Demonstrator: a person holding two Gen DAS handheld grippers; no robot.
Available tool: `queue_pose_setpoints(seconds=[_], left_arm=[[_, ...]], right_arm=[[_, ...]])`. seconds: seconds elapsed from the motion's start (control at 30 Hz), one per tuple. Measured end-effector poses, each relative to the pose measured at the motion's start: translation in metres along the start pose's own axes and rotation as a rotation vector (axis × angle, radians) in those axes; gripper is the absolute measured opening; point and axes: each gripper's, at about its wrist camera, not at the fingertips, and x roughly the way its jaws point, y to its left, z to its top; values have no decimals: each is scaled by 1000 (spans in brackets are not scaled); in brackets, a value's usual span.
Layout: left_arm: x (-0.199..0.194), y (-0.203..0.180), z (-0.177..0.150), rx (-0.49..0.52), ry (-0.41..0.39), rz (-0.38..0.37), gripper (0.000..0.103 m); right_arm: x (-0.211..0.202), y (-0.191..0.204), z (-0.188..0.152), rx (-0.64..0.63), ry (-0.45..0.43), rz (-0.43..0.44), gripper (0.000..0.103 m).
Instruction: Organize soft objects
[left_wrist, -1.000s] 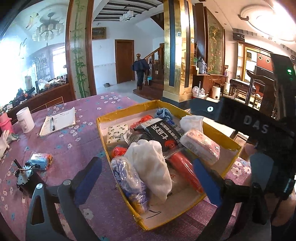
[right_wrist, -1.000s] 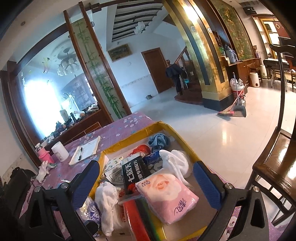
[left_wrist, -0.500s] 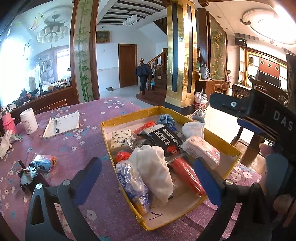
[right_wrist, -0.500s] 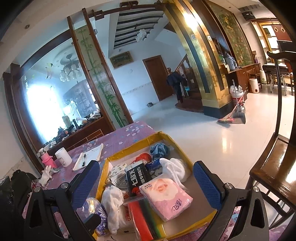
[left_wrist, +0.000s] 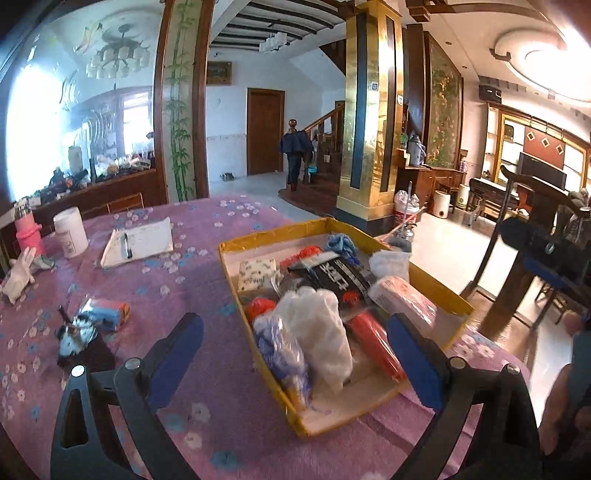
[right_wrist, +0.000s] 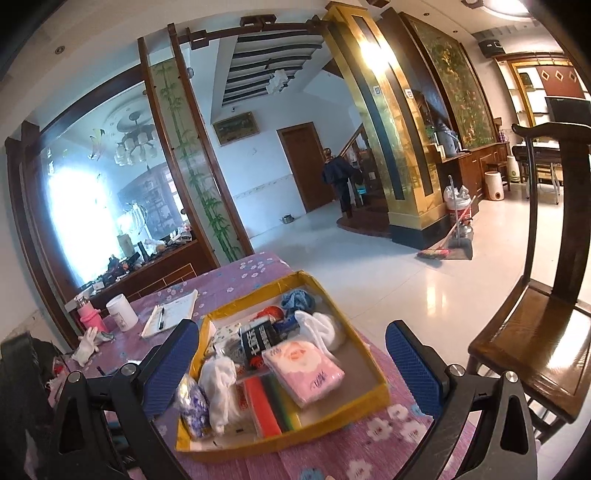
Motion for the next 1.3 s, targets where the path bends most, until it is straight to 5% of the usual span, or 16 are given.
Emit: queue_pose_setpoints(seconds=[0.27,0.53,0.77,1.3], left_arm=[[-35,6,-34,57,89,-6,100],[-42,24,-62,30,112,77,103],[-36,36,-64,-26,150,33,102],[-36,16,-67,100,151,203,103]], right_arm=[[-7,8,-34,2,67,16,102],[-1,23,-63,-28,125,6,102],[0,33,-73,-84,140,-28,102],[9,22,-80,-40,167,-29,102]])
